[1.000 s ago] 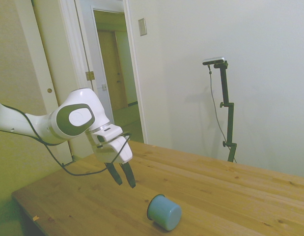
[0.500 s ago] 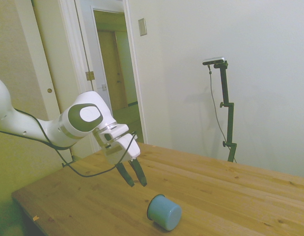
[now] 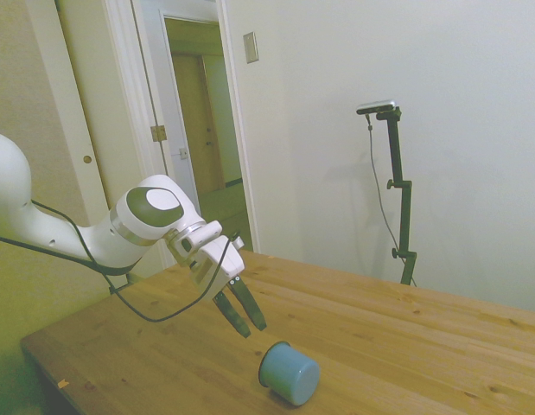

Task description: Flip the mug upright

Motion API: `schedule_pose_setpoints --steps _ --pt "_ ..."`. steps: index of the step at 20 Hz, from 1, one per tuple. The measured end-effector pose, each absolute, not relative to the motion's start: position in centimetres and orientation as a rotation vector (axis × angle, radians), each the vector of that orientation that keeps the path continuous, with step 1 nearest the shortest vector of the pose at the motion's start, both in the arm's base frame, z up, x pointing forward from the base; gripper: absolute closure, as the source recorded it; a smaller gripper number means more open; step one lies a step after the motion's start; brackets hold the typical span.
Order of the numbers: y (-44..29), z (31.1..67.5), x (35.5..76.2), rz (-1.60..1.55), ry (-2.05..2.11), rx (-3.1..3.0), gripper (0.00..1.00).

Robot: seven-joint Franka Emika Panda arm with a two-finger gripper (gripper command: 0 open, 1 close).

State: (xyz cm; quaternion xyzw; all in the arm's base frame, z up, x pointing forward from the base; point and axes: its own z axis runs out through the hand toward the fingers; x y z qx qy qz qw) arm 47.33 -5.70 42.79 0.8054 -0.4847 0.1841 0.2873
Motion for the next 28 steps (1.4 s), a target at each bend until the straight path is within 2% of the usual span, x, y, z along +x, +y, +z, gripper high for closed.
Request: schedule_pose_setpoints --steps 6,16,28 --pt "-5.0 40.3 49.0 0.483 -1.299 2.107 0.0" --pt "-5.6 38.0 50.7 0.479 -1.297 2.021 0.0" --pt "-10.5 36.7 51.1 0.459 -1.303 1.938 0.0"
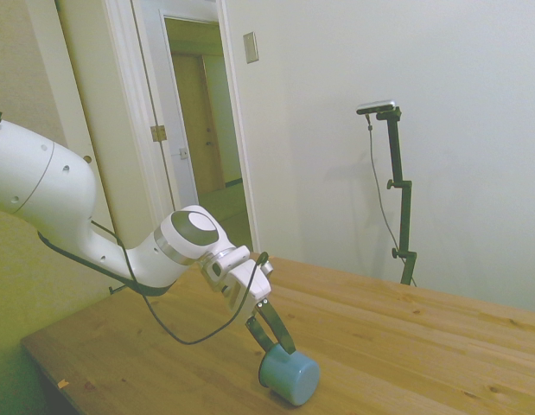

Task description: Flip the mug upright

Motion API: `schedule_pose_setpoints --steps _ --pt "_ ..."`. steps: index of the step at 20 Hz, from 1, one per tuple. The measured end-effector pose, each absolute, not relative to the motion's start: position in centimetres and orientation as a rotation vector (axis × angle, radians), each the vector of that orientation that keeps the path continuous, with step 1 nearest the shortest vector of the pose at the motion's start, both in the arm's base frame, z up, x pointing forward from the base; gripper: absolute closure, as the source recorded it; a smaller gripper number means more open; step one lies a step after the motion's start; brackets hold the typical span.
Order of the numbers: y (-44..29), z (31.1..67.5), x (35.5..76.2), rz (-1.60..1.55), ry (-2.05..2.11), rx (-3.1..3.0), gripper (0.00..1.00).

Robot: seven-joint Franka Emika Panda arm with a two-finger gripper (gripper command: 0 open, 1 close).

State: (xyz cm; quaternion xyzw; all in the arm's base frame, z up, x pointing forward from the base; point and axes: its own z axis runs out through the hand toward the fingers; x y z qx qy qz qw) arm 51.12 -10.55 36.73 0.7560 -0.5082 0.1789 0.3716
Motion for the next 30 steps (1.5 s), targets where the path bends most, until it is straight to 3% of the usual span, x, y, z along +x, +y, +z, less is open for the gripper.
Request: schedule_pose_setpoints --steps 9,10,30 --pt "-13.6 35.9 51.5 0.443 -1.313 1.896 0.0" --pt "-13.9 35.7 51.5 0.442 -1.311 1.893 1.0" --pt "-14.6 34.7 52.0 0.443 -1.303 1.904 1.0"
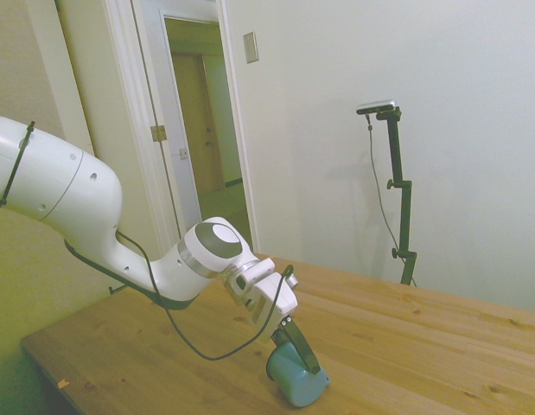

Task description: Flip the mug upright

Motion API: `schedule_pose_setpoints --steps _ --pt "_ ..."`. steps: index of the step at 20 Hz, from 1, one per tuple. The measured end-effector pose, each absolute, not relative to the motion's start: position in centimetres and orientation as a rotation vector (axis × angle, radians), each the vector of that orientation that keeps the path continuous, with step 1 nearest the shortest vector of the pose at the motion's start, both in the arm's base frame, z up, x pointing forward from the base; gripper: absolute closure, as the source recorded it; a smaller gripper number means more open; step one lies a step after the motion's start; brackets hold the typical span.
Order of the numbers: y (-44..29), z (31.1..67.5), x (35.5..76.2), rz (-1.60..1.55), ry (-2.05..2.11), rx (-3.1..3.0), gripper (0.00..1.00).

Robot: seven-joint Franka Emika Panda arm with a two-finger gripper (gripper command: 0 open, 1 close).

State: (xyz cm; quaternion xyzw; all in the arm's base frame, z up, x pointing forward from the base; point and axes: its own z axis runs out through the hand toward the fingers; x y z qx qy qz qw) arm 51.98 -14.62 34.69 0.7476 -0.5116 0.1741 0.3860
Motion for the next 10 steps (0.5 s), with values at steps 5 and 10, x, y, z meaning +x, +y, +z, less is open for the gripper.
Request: schedule_pose_setpoints --steps 5,10 --pt "-14.38 34.78 52.11 0.448 -1.3 1.907 1.0" --pt "-14.15 35.12 52.18 0.456 -1.301 1.911 1.0"
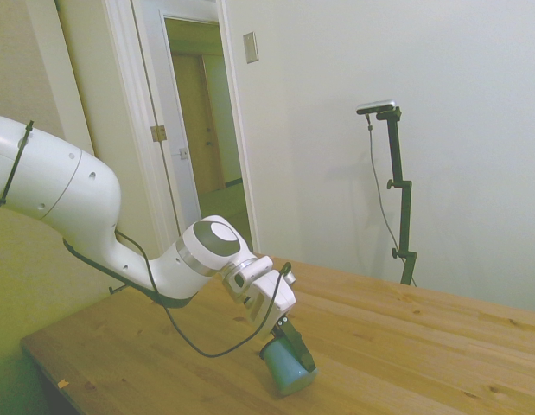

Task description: Flip the mug upright

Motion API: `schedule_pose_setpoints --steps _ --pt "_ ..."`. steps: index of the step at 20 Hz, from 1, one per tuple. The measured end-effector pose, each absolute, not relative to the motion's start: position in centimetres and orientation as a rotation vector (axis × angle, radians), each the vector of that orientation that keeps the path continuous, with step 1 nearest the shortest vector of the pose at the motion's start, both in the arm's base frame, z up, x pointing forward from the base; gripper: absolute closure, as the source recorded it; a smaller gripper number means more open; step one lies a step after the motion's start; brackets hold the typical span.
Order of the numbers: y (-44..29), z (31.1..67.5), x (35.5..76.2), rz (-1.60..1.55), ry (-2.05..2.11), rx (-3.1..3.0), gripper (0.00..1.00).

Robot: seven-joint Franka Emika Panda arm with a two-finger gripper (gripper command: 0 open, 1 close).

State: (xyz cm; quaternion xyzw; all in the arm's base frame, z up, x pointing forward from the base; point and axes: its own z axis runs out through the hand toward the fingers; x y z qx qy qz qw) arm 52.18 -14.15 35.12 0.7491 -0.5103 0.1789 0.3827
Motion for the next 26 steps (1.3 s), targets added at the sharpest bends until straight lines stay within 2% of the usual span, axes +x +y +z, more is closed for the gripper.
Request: schedule_pose_setpoints --steps 9,16,22,26 --pt "-14.0 39.3 52.0 0.495 -1.4 1.993 1.0" --pt "-12.5 44.1 52.7 0.523 -1.609 2.278 1.0" --pt "-5.0 44.8 55.7 0.607 -1.67 2.507 1.0" --pt "0.8 43.0 58.8 0.677 -1.684 2.58 1.0"
